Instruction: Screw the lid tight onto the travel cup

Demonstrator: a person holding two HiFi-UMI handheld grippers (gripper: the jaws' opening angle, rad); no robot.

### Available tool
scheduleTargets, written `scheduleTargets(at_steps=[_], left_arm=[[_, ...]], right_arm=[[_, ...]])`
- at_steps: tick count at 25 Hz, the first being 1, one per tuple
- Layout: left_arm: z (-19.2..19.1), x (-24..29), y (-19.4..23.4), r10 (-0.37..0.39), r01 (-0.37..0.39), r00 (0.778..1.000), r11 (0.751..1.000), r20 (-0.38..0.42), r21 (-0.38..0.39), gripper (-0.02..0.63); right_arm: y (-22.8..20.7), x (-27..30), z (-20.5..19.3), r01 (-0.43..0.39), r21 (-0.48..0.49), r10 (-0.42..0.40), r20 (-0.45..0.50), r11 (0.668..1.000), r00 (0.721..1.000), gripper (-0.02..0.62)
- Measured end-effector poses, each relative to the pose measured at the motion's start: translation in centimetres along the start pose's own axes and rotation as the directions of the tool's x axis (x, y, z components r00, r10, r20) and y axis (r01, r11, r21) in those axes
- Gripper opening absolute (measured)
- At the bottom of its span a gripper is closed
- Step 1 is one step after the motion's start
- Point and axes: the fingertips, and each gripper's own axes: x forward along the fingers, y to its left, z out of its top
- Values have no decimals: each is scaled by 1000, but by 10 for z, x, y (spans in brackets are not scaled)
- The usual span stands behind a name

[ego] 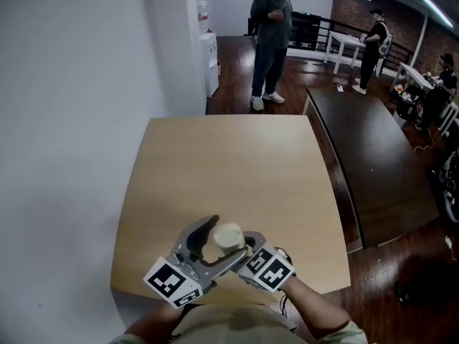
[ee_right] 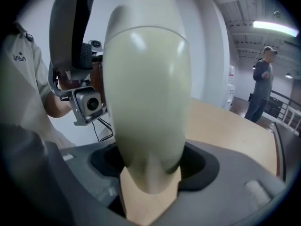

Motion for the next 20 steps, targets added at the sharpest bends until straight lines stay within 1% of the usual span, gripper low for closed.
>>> scheduleTargets(at_steps=[2,8,11,13,15,17,18,19,20], left_arm=[[-5,1,1,1,-1,1000,1000,-11,-3,358],[-10,0,3,-3,3,1000,1000,-18,-28,306],[-11,0,2,-24,23,1000,999,-18,-39,296],[-11,0,-1,-58,57,998,997,-20,-46,296],[-10,-1,-5,-115,113,993,992,-28,-55,306],[-8,-3,-13,-211,208,977,975,-30,-74,307],[-6,-4,-18,-273,270,962,959,-26,-89,307],[-3,-6,-24,-343,339,939,934,-19,-108,307],[0,-7,-30,-416,412,909,902,-9,-129,307]], right_arm=[[4,2,0,-8,-9,8,-4,1000,1000,304],[9,3,-1,-22,-28,22,-13,999,1000,304],[9,3,-2,-32,-33,32,-16,999,999,304],[12,1,-3,-54,-43,53,-23,998,998,304],[18,-2,-5,-103,-53,101,-35,993,994,305],[28,-7,-8,-189,-73,186,-47,979,981,304],[35,-11,-9,-250,-83,247,-47,965,968,304],[43,-16,-9,-320,-93,317,-44,943,947,304],[53,-22,-8,-392,-103,390,-41,914,920,304]])
